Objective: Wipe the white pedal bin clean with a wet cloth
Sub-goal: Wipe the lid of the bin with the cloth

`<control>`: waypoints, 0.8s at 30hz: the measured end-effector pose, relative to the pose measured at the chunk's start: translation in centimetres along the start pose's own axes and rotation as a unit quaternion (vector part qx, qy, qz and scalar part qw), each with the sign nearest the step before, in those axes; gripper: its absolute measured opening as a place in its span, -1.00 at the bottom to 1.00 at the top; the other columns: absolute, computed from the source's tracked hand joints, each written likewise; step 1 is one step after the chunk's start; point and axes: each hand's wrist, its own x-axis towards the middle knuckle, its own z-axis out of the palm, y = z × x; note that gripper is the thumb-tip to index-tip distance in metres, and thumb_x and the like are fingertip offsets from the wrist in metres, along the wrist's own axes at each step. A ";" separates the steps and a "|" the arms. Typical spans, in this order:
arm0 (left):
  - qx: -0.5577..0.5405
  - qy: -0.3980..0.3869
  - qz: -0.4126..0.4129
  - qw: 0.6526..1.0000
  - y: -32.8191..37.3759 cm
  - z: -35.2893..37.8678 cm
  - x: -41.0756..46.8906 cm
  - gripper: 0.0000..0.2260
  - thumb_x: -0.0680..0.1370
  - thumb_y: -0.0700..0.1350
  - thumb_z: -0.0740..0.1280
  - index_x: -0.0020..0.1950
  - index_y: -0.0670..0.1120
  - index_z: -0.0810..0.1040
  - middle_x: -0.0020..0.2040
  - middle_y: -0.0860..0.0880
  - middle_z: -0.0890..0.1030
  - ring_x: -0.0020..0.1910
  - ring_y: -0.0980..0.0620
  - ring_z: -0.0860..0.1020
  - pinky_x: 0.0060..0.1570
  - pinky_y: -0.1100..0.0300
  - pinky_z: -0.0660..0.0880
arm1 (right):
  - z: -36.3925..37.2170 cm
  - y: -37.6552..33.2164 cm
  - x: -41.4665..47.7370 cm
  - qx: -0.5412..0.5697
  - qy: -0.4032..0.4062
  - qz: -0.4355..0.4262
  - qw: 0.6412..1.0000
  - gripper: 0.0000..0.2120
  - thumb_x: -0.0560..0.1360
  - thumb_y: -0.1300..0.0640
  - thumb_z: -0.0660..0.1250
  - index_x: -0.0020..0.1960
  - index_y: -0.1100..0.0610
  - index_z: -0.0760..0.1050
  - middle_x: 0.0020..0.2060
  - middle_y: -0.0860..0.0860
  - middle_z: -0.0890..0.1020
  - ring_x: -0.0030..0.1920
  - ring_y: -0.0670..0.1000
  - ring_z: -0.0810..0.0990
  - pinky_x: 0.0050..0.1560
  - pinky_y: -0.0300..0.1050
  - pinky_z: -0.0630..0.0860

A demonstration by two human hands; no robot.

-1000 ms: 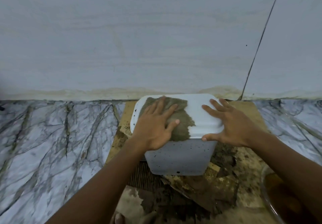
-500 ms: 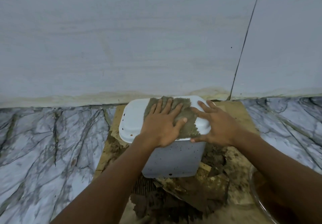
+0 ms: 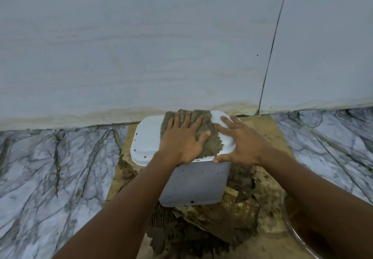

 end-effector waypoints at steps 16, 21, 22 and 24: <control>0.103 0.128 0.089 0.982 -2.8 2.4 -3.7 -0.29 0.60 0.44 -0.11 0.66 0.11 0.04 0.65 -0.10 0.16 0.64 -0.17 0.08 0.60 -0.12 0.02 | -0.3 0.2 0.6 -0.031 -0.012 -0.005 0.999 0.08 0.28 -0.49 0.34 0.61 -0.19 -0.11 0.62 -0.07 -0.12 0.61 0.06 -0.18 0.55 0.13 0.01; 0.109 0.131 0.120 0.978 -5.0 2.5 -3.5 -0.32 0.62 0.42 -0.01 0.66 0.11 0.09 0.63 -0.07 0.22 0.61 -0.15 0.17 0.58 -0.12 0.12 | -0.2 0.6 1.1 -0.013 -0.003 -0.011 1.000 0.07 0.27 -0.50 0.33 0.61 -0.21 -0.08 0.62 -0.08 -0.09 0.61 0.03 -0.15 0.55 0.12 0.01; 0.106 0.136 0.118 0.978 -6.4 2.4 -3.9 -0.32 0.61 0.42 0.00 0.66 0.12 0.10 0.63 -0.07 0.23 0.61 -0.15 0.18 0.57 -0.14 0.15 | -0.2 0.5 1.1 -0.012 -0.003 -0.011 1.000 0.06 0.27 -0.51 0.33 0.60 -0.21 -0.08 0.62 -0.09 -0.10 0.61 0.03 -0.16 0.55 0.11 0.00; 0.105 0.147 0.101 0.978 -8.9 2.5 -4.8 -0.31 0.61 0.42 0.03 0.65 0.11 0.15 0.62 -0.08 0.27 0.60 -0.14 0.21 0.55 -0.17 0.18 | -0.1 0.5 1.1 -0.009 0.000 -0.010 1.000 0.06 0.27 -0.52 0.32 0.60 -0.21 -0.08 0.62 -0.09 -0.10 0.61 0.02 -0.16 0.56 0.10 -0.02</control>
